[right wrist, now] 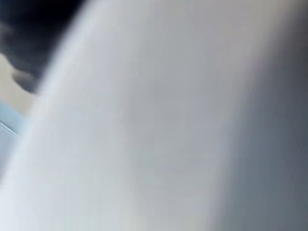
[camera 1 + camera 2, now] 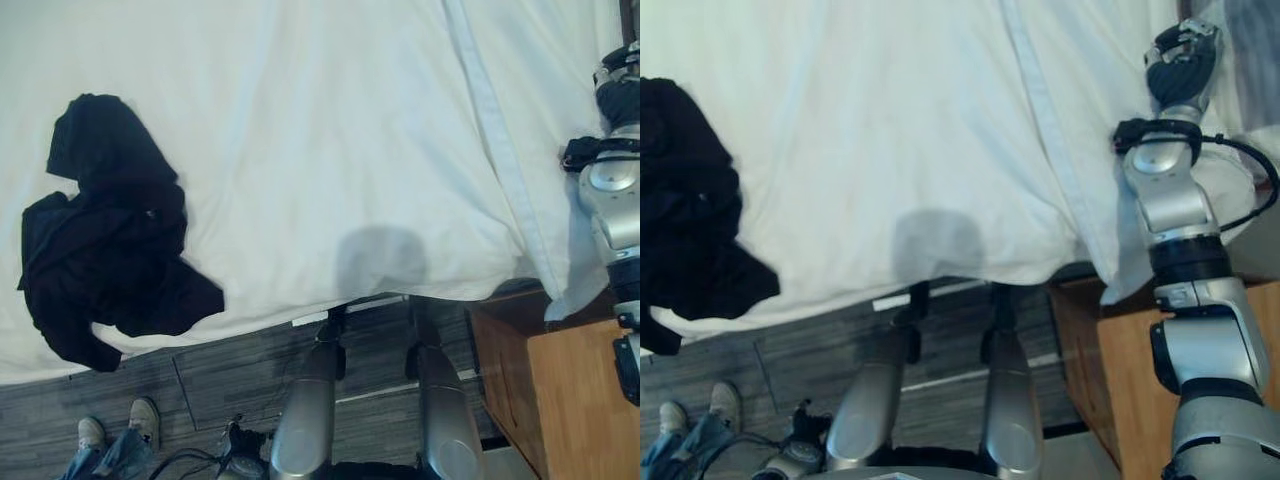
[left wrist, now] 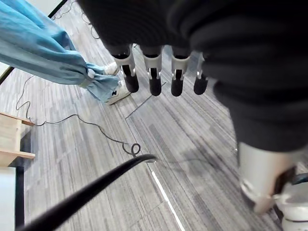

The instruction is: Tidy up the quilt and then pick up the clothes from the bed and put them into the laundry hamper.

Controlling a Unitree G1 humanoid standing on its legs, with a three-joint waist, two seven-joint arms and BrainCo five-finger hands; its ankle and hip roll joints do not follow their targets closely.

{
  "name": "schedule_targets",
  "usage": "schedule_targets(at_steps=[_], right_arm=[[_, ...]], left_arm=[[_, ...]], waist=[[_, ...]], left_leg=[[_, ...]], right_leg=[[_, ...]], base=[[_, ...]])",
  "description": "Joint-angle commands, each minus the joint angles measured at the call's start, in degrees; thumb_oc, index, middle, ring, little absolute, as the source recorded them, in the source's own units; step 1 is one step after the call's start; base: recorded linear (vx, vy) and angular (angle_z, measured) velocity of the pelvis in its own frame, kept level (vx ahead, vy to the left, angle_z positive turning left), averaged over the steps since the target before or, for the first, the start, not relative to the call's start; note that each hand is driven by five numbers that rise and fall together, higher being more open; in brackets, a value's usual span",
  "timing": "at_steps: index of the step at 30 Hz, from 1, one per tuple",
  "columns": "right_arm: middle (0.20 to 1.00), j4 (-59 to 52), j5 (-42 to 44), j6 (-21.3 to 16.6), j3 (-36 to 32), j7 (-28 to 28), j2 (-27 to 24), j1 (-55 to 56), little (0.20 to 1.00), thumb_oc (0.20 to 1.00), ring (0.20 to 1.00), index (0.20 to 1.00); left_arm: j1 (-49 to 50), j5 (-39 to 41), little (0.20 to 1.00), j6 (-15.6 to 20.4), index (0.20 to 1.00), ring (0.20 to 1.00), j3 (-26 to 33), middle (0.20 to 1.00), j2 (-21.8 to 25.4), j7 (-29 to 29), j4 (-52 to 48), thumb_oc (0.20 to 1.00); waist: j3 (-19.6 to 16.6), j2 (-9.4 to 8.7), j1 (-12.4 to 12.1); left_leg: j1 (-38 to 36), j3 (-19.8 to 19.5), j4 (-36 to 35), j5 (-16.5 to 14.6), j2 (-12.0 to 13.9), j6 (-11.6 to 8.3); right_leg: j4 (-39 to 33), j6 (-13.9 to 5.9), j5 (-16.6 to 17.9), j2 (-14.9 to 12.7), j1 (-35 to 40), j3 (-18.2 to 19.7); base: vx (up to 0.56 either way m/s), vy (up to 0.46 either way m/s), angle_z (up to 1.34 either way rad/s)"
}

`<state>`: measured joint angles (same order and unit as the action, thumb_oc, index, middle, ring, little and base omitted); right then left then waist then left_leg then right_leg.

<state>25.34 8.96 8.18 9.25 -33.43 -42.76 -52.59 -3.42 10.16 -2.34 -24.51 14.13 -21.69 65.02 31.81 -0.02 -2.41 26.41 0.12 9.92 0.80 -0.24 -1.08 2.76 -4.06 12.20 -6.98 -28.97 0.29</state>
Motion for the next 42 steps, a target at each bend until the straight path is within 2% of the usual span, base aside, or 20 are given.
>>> schedule_targets(at_steps=[1, 2, 3, 7, 12, 15, 18, 20, 21, 22, 23, 27, 29, 32, 34, 36, 39, 42], right_arm=[[0.200, 4.69, 1.06, -0.67, -1.66, -1.35, -0.32, 10.18, 0.200, 0.200, 0.200, 0.200], [0.200, 5.51, 1.74, -1.72, -2.47, -1.85, 0.39, 12.38, 0.200, 0.200, 0.200, 0.200], [0.200, 7.12, 4.17, -4.51, -4.49, -3.47, 3.08, 19.33, 0.200, 0.200, 0.200, 0.200], [0.200, 7.93, 6.92, -8.93, -6.69, -5.85, 9.52, 32.47, 0.200, 0.200, 0.200, 0.200], [0.200, 10.21, 7.60, -10.88, -6.44, -6.66, 15.80, 45.18, 0.200, 0.200, 0.200, 0.200], [0.200, 13.55, 8.96, -11.66, -5.87, -5.24, 17.36, 47.30, 0.200, 0.200, 0.200, 0.200], [0.200, 16.91, 7.86, -10.87, -4.91, -5.80, 18.90, 48.46, 0.200, 0.200, 0.200, 0.200], [0.200, 21.25, 9.03, -11.78, -5.13, -5.39, 20.13, 49.27, 0.200, 0.200, 0.200, 0.200], [0.200, 24.51, 8.68, -12.04, -5.27, -3.37, 20.91, 49.67, 0.200, 0.200, 0.200, 0.200], [0.297, 25.30, 8.62, -11.81, -4.98, -2.91, 21.19, 49.78, 0.297, 0.297, 0.297, 0.297], [1.000, 27.62, 8.57, -10.70, -3.97, -0.83, 22.04, 50.06, 1.000, 1.000, 1.000, 1.000], [1.000, 34.60, 8.43, -5.68, 0.47, 8.09, 25.53, 49.86, 1.000, 1.000, 1.000, 1.000], [1.000, 39.80, 9.13, -2.76, 2.99, 8.63, 27.75, 49.34, 1.000, 1.000, 1.000, 1.000], [1.000, 44.70, 7.81, -0.29, 3.85, 7.36, 30.32, 48.45, 1.000, 1.000, 1.000, 1.000], [1.000, 45.41, 2.46, -0.17, 5.65, 8.53, 31.21, 47.98, 1.000, 1.000, 1.000, 1.000], [1.000, 44.20, -2.65, 0.99, 8.97, 6.87, 31.26, 47.02, 1.000, 1.000, 1.000, 1.000], [1.000, 43.45, 1.58, 0.64, 9.70, 5.07, 30.26, 45.81, 1.000, 1.000, 1.000, 1.000], [1.000, 44.11, 1.54, -0.80, 8.90, 5.92, 30.43, 45.17, 1.000, 1.000, 1.000, 1.000]], left_arm=[[4.31, 2.31, 1.000, -0.09, 1.000, 1.000, -0.21, 1.000, 0.29, -0.32, 2.92, 1.000], [4.48, 2.52, 1.000, 0.23, 1.000, 1.000, -0.12, 1.000, 0.15, -0.41, 3.08, 1.000], [4.93, 2.40, 1.000, 1.09, 1.000, 1.000, 0.39, 1.000, -0.18, -0.57, 3.24, 1.000], [4.84, 1.95, 1.000, 2.05, 1.000, 1.000, 0.60, 1.000, -0.86, -1.89, 2.67, 1.000], [4.65, 0.26, 1.000, 1.50, 1.000, 1.000, 1.64, 1.000, -1.25, -3.52, 2.36, 1.000], [4.27, 0.73, 1.000, 1.49, 1.000, 1.000, 1.99, 1.000, -1.62, -3.90, 3.52, 1.000], [4.22, 0.30, 1.000, 1.80, 1.000, 1.000, 2.12, 1.000, -2.52, -5.17, 4.56, 1.000], [4.18, -0.62, 1.000, 2.18, 1.000, 1.000, 2.29, 1.000, -3.10, -6.24, 5.80, 1.000], [4.03, -1.24, 1.000, 2.00, 1.000, 1.000, 1.88, 1.000, -3.45, -6.95, 6.61, 1.000], [4.06, -1.40, 1.000, 1.75, 1.000, 1.000, 1.75, 1.000, -3.56, -7.08, 6.88, 1.000], [4.29, -1.53, 1.000, 0.93, 1.000, 1.000, 1.11, 1.000, -3.94, -7.51, 7.58, 1.000], [4.24, -4.85, 1.000, -3.46, 1.000, 1.000, 1.13, 1.000, -5.21, -8.21, 9.75, 1.000], [3.92, -8.25, 1.000, -6.93, 1.000, 1.000, 1.41, 1.000, -5.73, -7.84, 11.31, 1.000], [3.61, -9.67, 1.000, -9.35, 1.000, 1.000, 1.81, 1.000, -6.15, -6.54, 13.40, 1.000], [3.82, -8.88, 1.000, -9.55, 1.000, 1.000, 2.88, 1.000, -5.80, -5.92, 13.62, 1.000], [4.02, -8.40, 1.000, -10.02, 1.000, 1.000, 3.89, 1.000, -5.29, -4.91, 13.56, 1.000], [4.71, -8.65, 1.000, -9.44, 1.000, 1.000, 4.23, 1.000, -4.57, -3.94, 13.94, 1.000], [5.12, -6.87, 1.000, -8.23, 1.000, 1.000, 4.38, 1.000, -4.79, -4.20, 14.99, 1.000]], waist=[[-2.01, 2.80, 1.95], [-2.01, 2.80, 2.23], [-2.01, 2.60, 3.15], [-2.01, 1.73, 5.37], [-2.01, 0.28, 8.59], [-2.01, -0.24, 9.27], [-2.01, -0.90, 9.35], [-2.02, -1.48, 9.12], [-2.33, -1.83, 8.90], [-2.78, -1.92, 8.81], [-4.21, -2.11, 8.44], [-9.41, -2.84, 6.61], [-12.67, -3.15, 5.40], [-16.08, -2.94, 3.96], [-18.03, -2.61, 3.11], [-19.81, -2.50, 2.02], [-21.28, -2.53, 0.59], [-21.49, -2.93, 0.04]], left_leg=[[2.40, -2.65, -1.18, 1.24, 3.24, -1.97], [2.41, -2.50, -1.27, 1.17, 3.23, -1.91], [2.14, -1.89, -1.54, 0.80, 3.34, -1.78], [1.52, -0.93, -2.38, 0.62, 3.28, -1.32], [-0.51, 0.33, -1.83, -0.27, 3.21, -0.84], [-2.14, 0.60, -1.98, -0.69, 3.06, -0.67], [-5.09, 0.80, -2.77, -1.09, 3.13, -0.47], [-8.19, 0.69, -3.76, -1.53, 3.46, -0.50], [-10.33, 0.54, -4.63, -1.73, 3.65, -0.52], [-10.85, 0.52, -4.93, -1.72, 3.71, -0.54], [-12.37, 0.32, -5.82, -1.70, 3.90, -0.60], [-17.53, -0.37, -8.94, -1.55, 3.75, -0.52], [-19.85, -0.88, -9.69, -1.29, 3.59, -0.52], [-22.50, -1.87, -10.38, -1.04, 3.12, -0.48], [-23.90, -2.77, -10.70, -0.85, 2.75, -0.32], [-25.03, -3.86, -10.47, -0.87, 2.57, -0.28], [-25.52, -4.77, -9.59, -1.03, 2.87, -0.11], [-25.45, -4.92, -7.70, -1.60, 3.75, 0.09]], right_leg=[[9.10, -2.03, -7.92, -1.39, -2.60, 0.03], [9.16, -1.95, -7.94, -1.31, -2.77, 0.14], [9.12, -1.84, -7.89, -1.06, -3.04, 0.46], [8.05, -1.75, -6.82, -0.79, -3.16, 1.17], [7.18, -2.13, -5.87, -0.92, -1.67, 2.72], [6.55, -2.27, -5.67, -0.95, -0.04, 3.33], [5.58, -2.55, -5.62, -1.10, 2.87, 3.68], [4.60, -2.85, -5.89, -1.06, 6.14, 3.75], [3.57, -3.00, -5.93, -1.00, 8.51, 3.72], [3.25, -3.06, -5.91, -1.01, 9.07, 3.65], [2.40, -3.16, -5.95, -1.01, 10.74, 3.30], [-1.21, -3.36, -5.92, -0.86, 16.72, 1.71], [-2.51, -3.13, -5.92, -0.62, 19.68, 0.45], [-3.51, -2.42, -6.37, -0.26, 23.03, -1.14], [-3.84, -1.87, -6.92, 0.07, 24.98, -1.93], [-3.29, -1.33, -8.07, 0.24, 26.76, -2.90], [-1.27, -0.77, -9.93, 0.35, 27.91, -4.42], [0.82, -0.03, -11.67, 0.64, 28.38, -4.96]], base=[[-0.01, 0.053, -0.03], [-0.01, 0.059, -0.01], [-0.01, 0.059, -0.01], [-0.03, 0.055, -0.02], [-0.05, 0.049, -0.11], [-0.06, 0.067, -0.09], [-0.05, 0.050, -0.09], [-0.03, 0.021, -0.07], [0.00, 0.000, 0.00], [0.01, 0.015, 0.05], [0.07, -0.005, 0.02], [0.06, -0.013, 0.02], [0.06, -0.012, 0.09], [0.09, 0.012, 0.12], [0.13, 0.011, 0.09], [0.13, -0.038, 0.11], [0.10, -0.084, 0.20], [0.06, -0.139, 0.27]])
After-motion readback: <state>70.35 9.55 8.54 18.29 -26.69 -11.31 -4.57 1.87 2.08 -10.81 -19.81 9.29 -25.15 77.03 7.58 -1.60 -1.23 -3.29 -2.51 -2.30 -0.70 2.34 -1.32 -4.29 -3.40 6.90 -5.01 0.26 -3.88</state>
